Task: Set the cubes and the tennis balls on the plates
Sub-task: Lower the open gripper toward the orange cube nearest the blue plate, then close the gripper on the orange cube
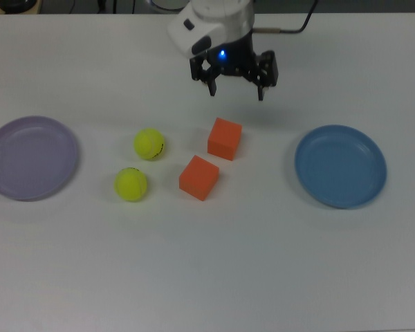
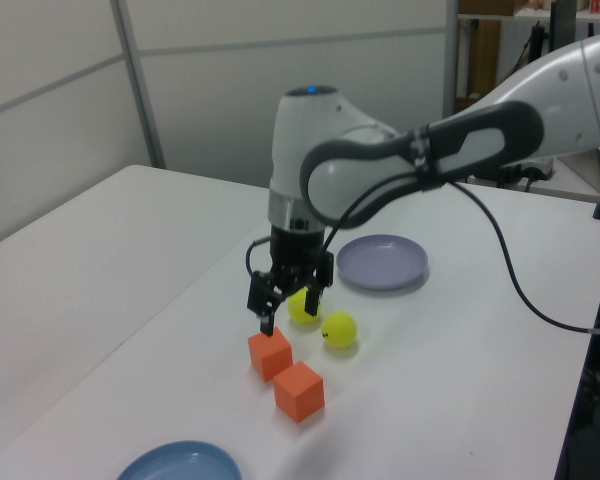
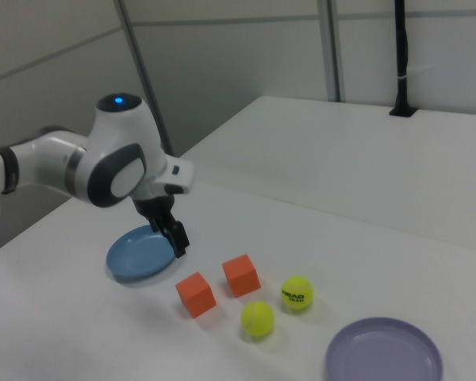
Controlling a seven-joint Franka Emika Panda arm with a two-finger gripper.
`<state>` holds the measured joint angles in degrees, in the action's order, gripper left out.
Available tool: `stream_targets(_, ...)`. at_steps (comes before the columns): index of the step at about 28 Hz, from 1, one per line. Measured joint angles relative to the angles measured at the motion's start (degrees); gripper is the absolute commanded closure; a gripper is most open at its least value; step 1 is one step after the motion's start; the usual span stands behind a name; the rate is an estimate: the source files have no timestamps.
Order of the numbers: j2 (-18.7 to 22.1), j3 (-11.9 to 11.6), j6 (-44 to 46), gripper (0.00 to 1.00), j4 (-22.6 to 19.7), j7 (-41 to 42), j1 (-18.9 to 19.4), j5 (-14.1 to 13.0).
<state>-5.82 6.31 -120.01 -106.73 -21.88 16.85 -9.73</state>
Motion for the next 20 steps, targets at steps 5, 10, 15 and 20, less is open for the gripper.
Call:
stream_targets(5, -3.10, 0.39, -3.25, 0.00, -1.62, -4.50, 0.00, 3.29)
stream_targets(10, -6.61, 1.18, -6.84, 0.00, -2.15, -9.41, 0.00, 6.75)
stream_targets(15, -8.43, 1.36, -7.50, 0.00, -2.19, -10.89, 0.00, 7.53)
stream_targets(20, -8.91, 1.35, -7.51, 0.00, -2.20, -10.95, -0.02, 7.55)
